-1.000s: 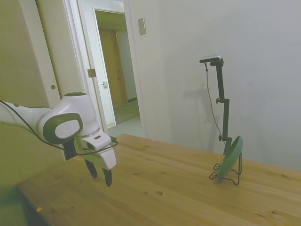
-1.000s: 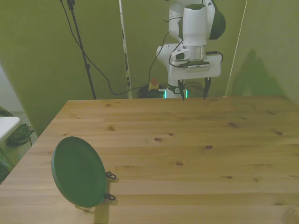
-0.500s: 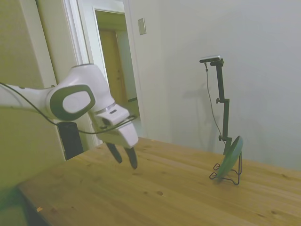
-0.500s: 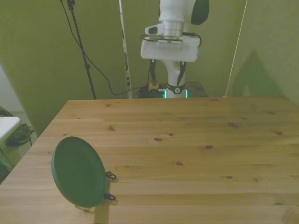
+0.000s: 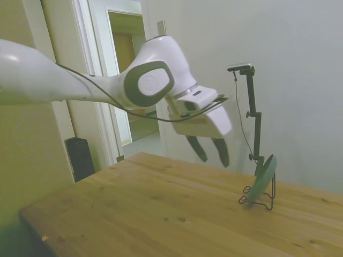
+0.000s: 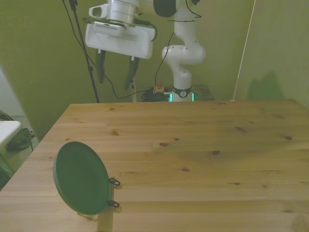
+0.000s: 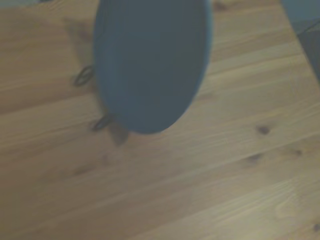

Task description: Unload the plate

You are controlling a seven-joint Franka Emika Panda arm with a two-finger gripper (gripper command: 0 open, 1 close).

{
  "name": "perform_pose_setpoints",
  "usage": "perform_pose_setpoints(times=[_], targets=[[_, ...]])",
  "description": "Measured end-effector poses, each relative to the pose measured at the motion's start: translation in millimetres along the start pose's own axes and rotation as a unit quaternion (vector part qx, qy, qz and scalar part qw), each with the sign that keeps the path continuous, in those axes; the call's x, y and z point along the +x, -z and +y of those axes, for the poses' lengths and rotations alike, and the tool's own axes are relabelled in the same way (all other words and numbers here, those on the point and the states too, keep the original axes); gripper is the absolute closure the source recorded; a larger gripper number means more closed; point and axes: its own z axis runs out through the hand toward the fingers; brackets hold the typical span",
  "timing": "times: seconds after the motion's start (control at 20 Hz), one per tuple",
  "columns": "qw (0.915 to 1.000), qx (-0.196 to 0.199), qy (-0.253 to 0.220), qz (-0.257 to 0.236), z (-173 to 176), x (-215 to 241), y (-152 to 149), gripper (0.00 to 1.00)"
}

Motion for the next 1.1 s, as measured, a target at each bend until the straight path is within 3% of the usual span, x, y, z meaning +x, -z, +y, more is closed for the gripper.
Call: perform_pose_setpoints(times=[0.2, 1.1], targets=[[0.9999, -0.005, 0.008, -0.006, -24, 19, -2, 0.00], [0.9993, -0.015, 0.019, 0.027, -114, 69, -99, 0.00]])
